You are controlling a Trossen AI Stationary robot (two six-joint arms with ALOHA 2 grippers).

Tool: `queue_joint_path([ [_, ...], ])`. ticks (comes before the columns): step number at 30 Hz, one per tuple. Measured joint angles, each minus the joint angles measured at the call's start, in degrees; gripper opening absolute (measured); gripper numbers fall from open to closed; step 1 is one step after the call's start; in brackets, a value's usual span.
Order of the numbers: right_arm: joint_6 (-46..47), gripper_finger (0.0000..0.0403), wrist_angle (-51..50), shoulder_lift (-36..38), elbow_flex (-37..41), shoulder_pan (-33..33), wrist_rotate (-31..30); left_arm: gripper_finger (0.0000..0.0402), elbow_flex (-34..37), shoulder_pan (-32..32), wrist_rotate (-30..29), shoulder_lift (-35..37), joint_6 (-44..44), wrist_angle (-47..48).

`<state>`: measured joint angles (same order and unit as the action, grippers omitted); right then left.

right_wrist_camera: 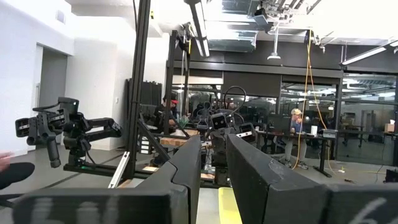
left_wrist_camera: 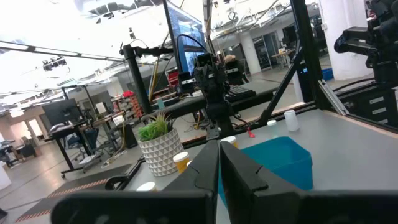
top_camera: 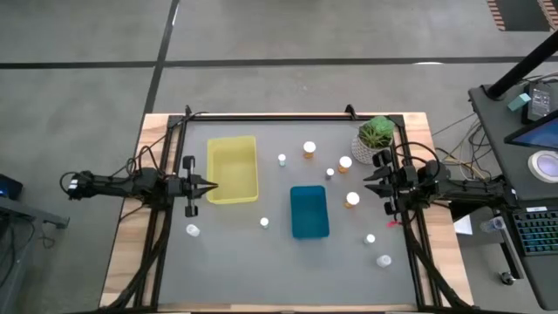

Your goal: Pick and place medicine bottles into bin by pill shape (circle, oval)

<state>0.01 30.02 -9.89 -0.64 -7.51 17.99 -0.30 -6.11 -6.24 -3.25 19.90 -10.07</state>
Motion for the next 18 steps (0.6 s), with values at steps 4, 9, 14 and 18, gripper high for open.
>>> queue_joint_path([
  [4, 0.00, 0.0068, -0.02, -0.02, 0.00, -0.02, -0.01, 0.0000, 0.00, 0.02, -0.02, 0.00, 0.00, 0.02],
  [9, -0.55, 0.0068, 0.87, -0.01, 0.00, -0.02, 0.00, 0.0000, 0.00, 0.00, -0.01, 0.00, 0.00, 0.00],
  [14, 7.09, 0.0068, 0.92, 0.00, 0.00, -0.02, -0.01, 0.0000, 0.00, 0.02, -0.01, -0.01, 0.00, 0.02],
  [18, 13.15, 0.0068, 0.90, 0.00, 0.00, -0.01, -0.01, 0.0000, 0.00, 0.02, -0.02, -0.02, 0.00, 0.00],
])
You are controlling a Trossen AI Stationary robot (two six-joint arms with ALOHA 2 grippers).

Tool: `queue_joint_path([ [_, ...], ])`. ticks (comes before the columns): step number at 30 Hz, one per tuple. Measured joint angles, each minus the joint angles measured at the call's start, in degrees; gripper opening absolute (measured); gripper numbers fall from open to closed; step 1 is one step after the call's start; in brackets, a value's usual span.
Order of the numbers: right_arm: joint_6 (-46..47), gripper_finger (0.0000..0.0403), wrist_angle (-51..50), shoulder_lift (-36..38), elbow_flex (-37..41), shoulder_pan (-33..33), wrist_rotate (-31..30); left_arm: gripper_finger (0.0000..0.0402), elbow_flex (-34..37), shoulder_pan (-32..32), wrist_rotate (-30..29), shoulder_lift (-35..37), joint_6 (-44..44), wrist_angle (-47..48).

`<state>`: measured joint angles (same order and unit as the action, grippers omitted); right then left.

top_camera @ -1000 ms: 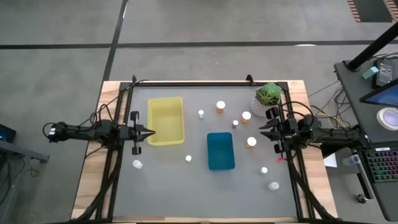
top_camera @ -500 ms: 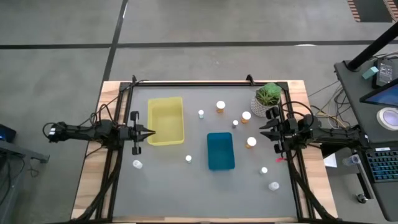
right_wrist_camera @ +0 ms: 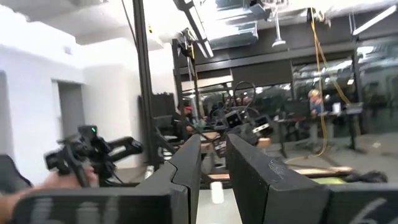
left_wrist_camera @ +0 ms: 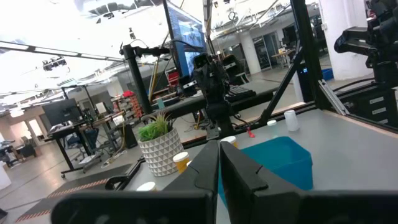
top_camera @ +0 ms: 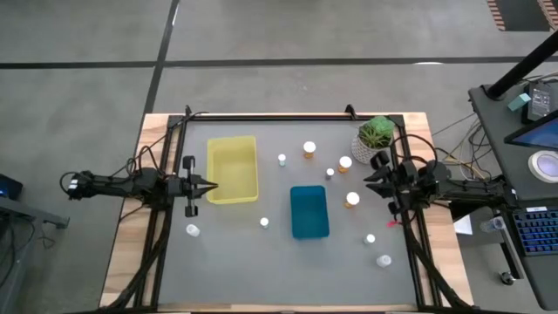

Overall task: Pick and place medicine bottles into bin by pill shape (circle, oval)
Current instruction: Put the top light blue tablet bottle into the yellow bin

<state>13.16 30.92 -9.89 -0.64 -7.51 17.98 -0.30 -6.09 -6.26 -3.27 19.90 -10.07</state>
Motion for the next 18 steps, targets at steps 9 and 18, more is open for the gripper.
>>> queue_joint_path([
  [9, 2.35, 0.0068, -0.23, 0.00, 0.00, -0.01, -0.01, 0.0000, 0.00, -0.02, 0.20, 0.00, -28.14, -7.36],
  [18, -0.36, 0.0068, -0.64, 0.00, 0.00, 0.00, -0.01, 0.0000, 0.02, -0.04, 0.17, 0.02, -31.70, -19.72],
])
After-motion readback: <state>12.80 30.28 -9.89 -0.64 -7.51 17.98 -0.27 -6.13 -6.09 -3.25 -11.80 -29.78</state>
